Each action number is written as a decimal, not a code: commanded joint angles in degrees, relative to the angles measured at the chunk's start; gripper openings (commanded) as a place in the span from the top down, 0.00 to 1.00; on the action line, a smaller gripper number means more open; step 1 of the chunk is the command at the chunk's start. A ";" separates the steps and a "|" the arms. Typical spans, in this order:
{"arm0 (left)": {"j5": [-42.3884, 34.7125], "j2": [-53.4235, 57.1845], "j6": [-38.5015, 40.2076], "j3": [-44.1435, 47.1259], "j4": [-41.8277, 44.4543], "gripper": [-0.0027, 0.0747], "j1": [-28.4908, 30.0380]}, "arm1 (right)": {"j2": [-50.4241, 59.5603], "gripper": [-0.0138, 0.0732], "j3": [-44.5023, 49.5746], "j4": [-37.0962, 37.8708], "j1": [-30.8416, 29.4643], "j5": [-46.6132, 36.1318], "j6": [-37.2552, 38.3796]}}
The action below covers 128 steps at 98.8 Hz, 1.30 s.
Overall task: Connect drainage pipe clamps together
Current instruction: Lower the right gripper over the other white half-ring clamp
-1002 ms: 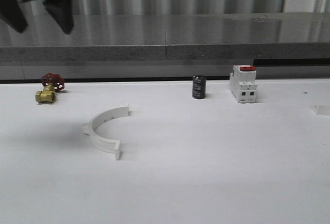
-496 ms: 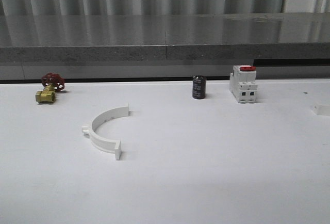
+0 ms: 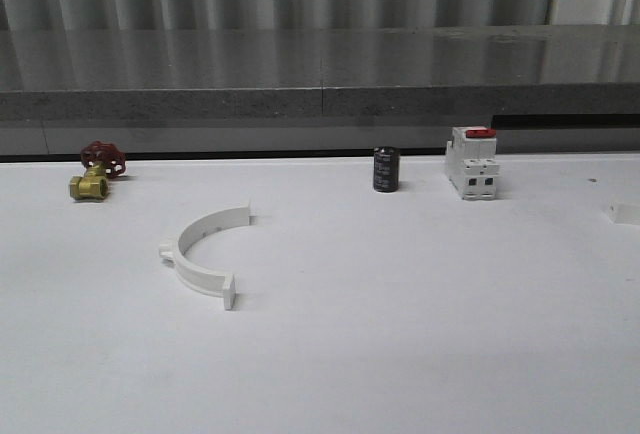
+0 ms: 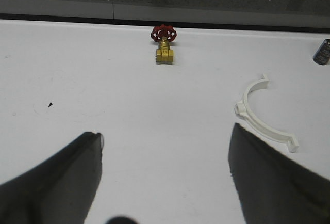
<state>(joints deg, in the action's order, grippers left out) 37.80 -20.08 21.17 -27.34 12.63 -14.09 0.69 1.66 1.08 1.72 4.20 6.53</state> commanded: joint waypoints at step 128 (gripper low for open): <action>-4.16 2.42 0.50 1.81 1.19 0.99 0.10 | -52.28 0.81 -41.14 -0.33 -0.30 26.04 -0.26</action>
<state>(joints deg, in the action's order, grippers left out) 38.01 -17.11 21.17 -24.12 13.30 -14.09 -50.05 -37.29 1.08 1.72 32.33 6.41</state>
